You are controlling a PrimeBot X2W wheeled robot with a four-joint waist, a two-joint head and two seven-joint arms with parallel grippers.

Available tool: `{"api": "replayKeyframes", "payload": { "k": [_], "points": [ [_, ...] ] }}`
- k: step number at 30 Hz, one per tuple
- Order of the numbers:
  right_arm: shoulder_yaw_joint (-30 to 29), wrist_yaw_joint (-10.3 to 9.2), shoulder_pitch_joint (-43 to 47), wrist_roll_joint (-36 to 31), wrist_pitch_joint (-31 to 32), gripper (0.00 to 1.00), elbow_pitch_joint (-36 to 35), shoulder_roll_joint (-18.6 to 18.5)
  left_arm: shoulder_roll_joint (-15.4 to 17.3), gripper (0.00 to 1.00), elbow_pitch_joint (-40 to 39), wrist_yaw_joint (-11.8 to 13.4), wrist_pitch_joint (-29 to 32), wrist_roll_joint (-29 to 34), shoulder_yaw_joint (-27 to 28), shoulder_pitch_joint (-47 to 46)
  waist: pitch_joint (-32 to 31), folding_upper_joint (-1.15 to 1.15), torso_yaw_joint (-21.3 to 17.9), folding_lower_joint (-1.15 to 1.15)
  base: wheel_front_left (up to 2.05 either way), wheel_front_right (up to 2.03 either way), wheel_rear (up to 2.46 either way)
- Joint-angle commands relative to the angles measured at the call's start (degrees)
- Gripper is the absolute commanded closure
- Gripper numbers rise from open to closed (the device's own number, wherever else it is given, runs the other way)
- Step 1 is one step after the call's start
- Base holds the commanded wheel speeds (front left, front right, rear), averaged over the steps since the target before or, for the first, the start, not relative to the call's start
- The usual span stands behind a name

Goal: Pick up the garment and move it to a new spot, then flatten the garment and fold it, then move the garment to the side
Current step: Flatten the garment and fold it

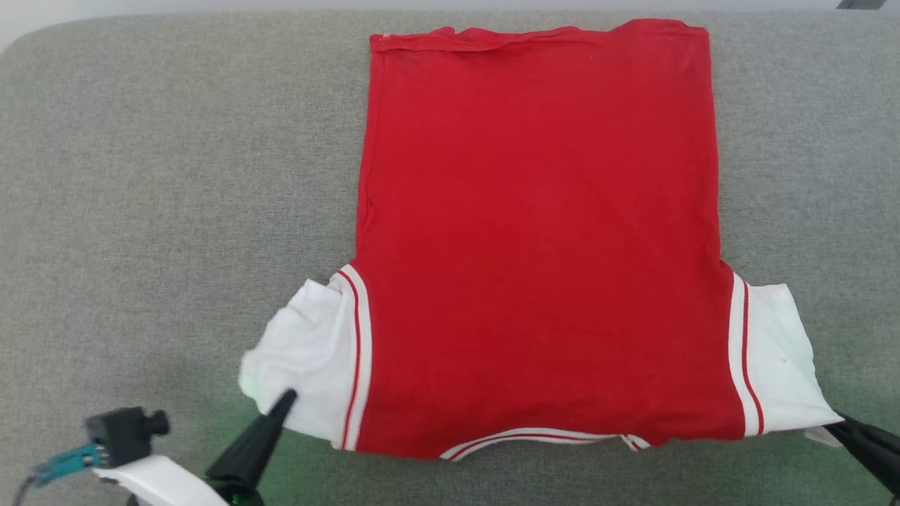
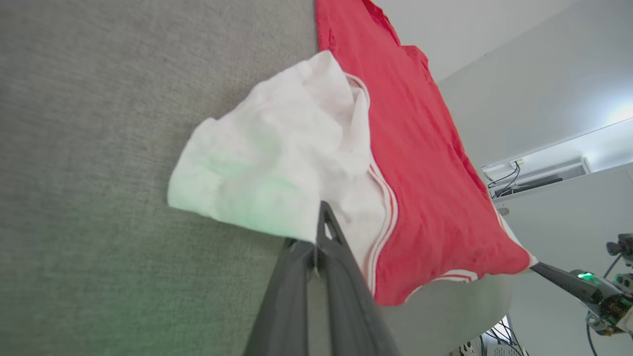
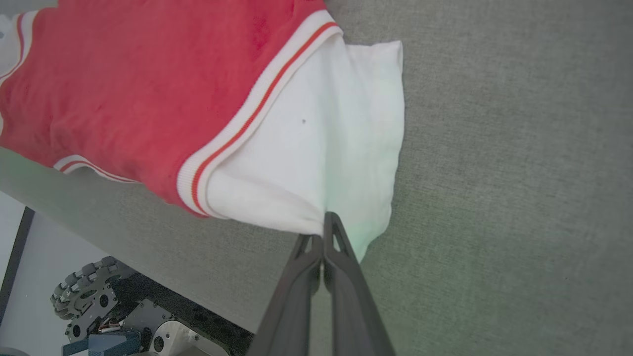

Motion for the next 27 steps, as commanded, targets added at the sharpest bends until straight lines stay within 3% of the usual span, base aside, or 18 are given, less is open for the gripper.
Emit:
{"api": "replayKeyframes", "payload": {
  "k": [1,9,18,20,21,22,27],
  "points": [
    [-0.02,-0.02,-0.38,-0.49,1.23,1.00,-0.67,1.54,-0.60,1.00,0.62,0.62,0.56,1.07,-0.77,-0.87,-0.16,0.00,-0.09,0.00,0.00,0.00,0.00],
    [5.24,-0.02,-8.10,-2.14,7.34,1.00,5.63,6.48,-6.47,1.00,7.04,2.39,0.63,5.10,-3.77,-4.91,0.20,0.00,-0.70,0.00,0.00,0.00,0.00],
    [10.96,-0.02,-12.65,-2.70,4.15,0.99,14.14,8.57,-8.93,1.00,11.63,1.28,-0.05,5.93,-3.44,-6.75,1.11,0.00,-0.17,0.00,0.00,0.00,0.00],
    [11.59,-0.02,-13.22,-2.92,3.32,0.45,14.69,8.29,-9.04,1.00,11.85,1.07,-0.02,6.20,-3.45,-6.82,1.29,0.00,-0.25,0.00,0.00,0.00,0.00],
    [11.59,-0.02,-13.22,-2.92,3.32,0.45,14.69,8.29,-9.04,1.00,11.85,1.07,-0.02,6.20,-3.45,-6.82,1.29,0.00,-0.25,0.00,0.00,0.00,0.00],
    [11.63,-0.04,-13.37,-2.75,2.96,0.00,14.83,8.20,-9.14,1.00,11.89,1.07,-0.09,6.33,-3.43,-6.88,1.34,0.00,-0.30,0.00,0.00,0.00,0.00],
    [10.48,-0.14,-13.70,-1.64,1.70,0.00,12.44,6.16,-9.43,1.00,11.15,0.89,-0.51,6.91,-3.15,-6.65,1.33,0.00,-0.17,0.00,0.00,0.00,0.00]
  ]
}}
